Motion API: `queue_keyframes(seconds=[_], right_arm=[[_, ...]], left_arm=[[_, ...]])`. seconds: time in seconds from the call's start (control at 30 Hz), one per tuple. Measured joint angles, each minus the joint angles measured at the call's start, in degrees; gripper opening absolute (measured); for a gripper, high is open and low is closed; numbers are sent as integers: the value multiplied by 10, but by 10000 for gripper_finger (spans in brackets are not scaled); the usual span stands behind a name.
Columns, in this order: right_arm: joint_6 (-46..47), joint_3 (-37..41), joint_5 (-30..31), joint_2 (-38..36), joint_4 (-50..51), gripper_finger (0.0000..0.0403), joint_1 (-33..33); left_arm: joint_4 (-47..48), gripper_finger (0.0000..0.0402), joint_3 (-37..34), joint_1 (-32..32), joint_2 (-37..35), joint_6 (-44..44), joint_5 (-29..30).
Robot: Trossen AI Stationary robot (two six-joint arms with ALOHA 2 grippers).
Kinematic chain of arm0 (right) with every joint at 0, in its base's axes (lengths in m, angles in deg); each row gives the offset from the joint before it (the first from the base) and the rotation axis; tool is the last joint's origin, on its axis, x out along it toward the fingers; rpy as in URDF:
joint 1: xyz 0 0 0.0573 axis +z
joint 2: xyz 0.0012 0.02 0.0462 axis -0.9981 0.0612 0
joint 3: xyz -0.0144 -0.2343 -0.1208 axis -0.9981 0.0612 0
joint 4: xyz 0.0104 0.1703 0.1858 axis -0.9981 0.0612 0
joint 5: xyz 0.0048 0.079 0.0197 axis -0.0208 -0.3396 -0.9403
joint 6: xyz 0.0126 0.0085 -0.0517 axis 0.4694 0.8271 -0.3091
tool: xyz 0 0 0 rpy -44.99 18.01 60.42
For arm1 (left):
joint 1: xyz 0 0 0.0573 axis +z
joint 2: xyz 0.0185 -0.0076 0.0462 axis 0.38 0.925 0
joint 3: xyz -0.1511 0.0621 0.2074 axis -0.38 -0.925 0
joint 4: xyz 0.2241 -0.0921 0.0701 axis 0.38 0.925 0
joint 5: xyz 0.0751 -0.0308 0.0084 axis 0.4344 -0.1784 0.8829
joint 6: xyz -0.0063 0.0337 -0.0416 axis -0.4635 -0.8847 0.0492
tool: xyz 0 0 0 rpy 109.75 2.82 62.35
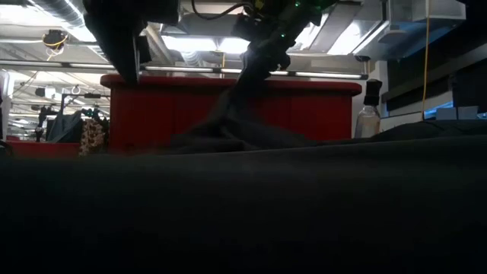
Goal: Fold Laundry from Bin
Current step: Fold the black shorts from the red laundry bin
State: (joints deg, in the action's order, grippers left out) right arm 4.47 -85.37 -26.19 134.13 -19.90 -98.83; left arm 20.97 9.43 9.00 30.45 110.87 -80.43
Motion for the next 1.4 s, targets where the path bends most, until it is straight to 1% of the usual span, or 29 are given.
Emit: queue_keyframes(seconds=[0.13, 0.5, 0.6, 0.8, 0.9, 1.0, 1.07, 1.13, 1.27, 1.4], right_arm=[[0, 0, 4, 8, -10, 1, 1], [-1, 0, 11, 10, -12, 5, 1], [-8, 0, 13, 10, -10, 29, 1], [-11, 0, 14, 10, -10, 109, 1], [-12, 0, 25, 10, -11, 144, 1], [-13, 0, 42, 10, -8, 166, 1], [-12, 0, 50, 8, 1, 173, 1], [-10, -21, 65, 8, 48, 175, 7], [9, -96, 76, 3, 192, 171, 21], [61, -177, 68, 2, 343, 168, 45]], left_arm=[[7, 2, 0, 0, 0, 5, 2], [4, 24, 0, -10, 0, 5, 32], [4, 29, 0, -14, 0, 5, 41], [-5, 48, 0, -22, 0, 5, 49], [-13, 61, 0, -24, 0, 5, 70], [-14, 77, 0, -26, 0, 5, 99], [-14, 88, 0, -26, 0, 4, 114], [-15, 99, 0, -26, 0, 4, 129], [-32, 115, 0, -25, 0, 4, 163], [-63, 116, 0, -24, 0, -8, 169]])
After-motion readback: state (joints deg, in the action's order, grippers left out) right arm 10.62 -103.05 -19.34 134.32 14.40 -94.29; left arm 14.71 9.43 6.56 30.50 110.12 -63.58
